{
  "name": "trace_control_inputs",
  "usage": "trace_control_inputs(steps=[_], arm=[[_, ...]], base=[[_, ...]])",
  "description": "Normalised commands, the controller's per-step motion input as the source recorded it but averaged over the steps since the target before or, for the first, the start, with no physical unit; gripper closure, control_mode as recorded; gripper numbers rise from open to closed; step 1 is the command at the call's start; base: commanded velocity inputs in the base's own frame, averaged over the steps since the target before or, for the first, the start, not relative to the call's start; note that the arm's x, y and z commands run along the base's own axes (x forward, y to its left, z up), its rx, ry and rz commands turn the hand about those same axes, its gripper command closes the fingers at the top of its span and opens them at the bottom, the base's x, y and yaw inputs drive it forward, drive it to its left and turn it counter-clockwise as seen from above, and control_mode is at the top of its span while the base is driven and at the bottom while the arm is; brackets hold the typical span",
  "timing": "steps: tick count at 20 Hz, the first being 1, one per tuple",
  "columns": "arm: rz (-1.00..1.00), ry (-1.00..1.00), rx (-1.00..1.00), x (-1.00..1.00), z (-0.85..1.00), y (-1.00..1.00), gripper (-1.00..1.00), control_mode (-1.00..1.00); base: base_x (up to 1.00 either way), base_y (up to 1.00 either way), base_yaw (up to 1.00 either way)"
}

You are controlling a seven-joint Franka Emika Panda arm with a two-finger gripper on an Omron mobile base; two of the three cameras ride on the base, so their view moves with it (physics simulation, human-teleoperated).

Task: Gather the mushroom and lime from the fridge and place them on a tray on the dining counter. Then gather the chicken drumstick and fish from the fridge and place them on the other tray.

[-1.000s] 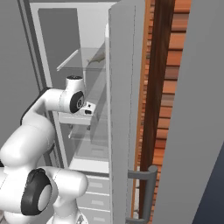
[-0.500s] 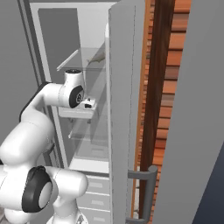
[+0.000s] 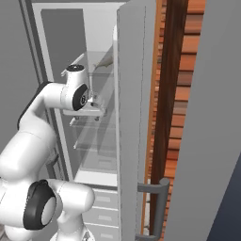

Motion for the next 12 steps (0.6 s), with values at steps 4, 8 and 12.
trace_control_inputs(steps=[4, 8, 12], arm=[[-0.01, -0.24, 0.0, 0.14, 0.39, -0.3, -1.0, -1.0], [-0.01, -0.15, 0.0, 0.23, 0.47, -0.37, -1.0, -1.0], [0.0, -0.12, 0.0, 0.34, 0.49, -0.14, -1.0, -1.0]], base=[[0.0, 0.0, 0.0], [0.0, 0.0, 0.0], [0.0, 0.0, 0.0]])
